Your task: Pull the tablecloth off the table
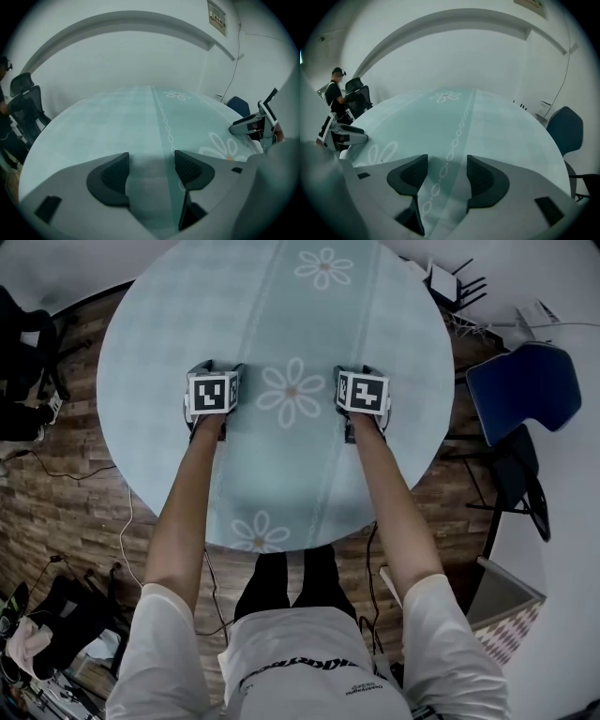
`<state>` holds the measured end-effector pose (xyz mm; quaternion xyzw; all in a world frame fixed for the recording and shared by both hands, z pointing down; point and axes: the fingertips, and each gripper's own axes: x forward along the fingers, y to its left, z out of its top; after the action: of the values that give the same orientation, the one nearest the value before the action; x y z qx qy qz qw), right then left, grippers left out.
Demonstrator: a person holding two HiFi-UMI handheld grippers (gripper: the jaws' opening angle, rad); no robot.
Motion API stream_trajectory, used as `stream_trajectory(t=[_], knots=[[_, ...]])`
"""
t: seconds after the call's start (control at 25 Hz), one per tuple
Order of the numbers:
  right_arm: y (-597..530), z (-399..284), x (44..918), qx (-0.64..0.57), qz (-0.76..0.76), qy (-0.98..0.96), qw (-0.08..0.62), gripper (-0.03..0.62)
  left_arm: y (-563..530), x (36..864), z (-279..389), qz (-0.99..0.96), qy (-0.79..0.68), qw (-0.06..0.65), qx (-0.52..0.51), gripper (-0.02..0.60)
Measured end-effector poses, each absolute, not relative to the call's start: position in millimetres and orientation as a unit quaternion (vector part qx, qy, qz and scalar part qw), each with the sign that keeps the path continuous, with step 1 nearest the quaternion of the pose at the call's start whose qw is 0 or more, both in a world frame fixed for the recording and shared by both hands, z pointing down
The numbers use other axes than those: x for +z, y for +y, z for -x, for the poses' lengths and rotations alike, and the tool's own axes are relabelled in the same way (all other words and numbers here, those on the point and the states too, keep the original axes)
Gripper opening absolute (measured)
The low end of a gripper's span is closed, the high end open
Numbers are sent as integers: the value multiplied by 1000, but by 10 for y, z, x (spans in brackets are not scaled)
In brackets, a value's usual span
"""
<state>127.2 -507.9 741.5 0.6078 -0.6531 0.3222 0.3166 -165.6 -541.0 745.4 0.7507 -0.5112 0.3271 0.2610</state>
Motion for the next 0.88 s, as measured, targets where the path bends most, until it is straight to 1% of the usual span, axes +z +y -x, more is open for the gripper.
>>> stream_trajectory(t=[0.2,0.32,0.44,0.56,0.68,0.8,0.84,0.88], knots=[[-5058,-1195,7406,318,-602,-655,327,276,-5382,7444,1723,-749,-510,261,333,310],[-5061,-1179,7394,314,-600,-657,331,258,-5384,7441,1720,-748,-505,264,340,296],[-5044,-1181,7392,316,-599,-657,330,224,-5367,7435,1718,-749,-499,265,346,278],[-5033,-1172,7395,317,-593,-661,332,179,-5345,7435,1724,-748,-497,269,348,226],[-5006,-1187,7397,322,-586,-666,331,70,-5310,7432,1675,-749,-490,272,354,153],[-4961,-1164,7403,328,-580,-670,327,46,-5234,7432,1599,-754,-477,285,350,33],[-4948,-1144,7405,330,-578,-672,325,41,-5211,7433,1588,-754,-476,292,346,15],[-4935,-1130,7408,333,-575,-674,323,37,-5192,7433,1583,-754,-475,297,343,15]])
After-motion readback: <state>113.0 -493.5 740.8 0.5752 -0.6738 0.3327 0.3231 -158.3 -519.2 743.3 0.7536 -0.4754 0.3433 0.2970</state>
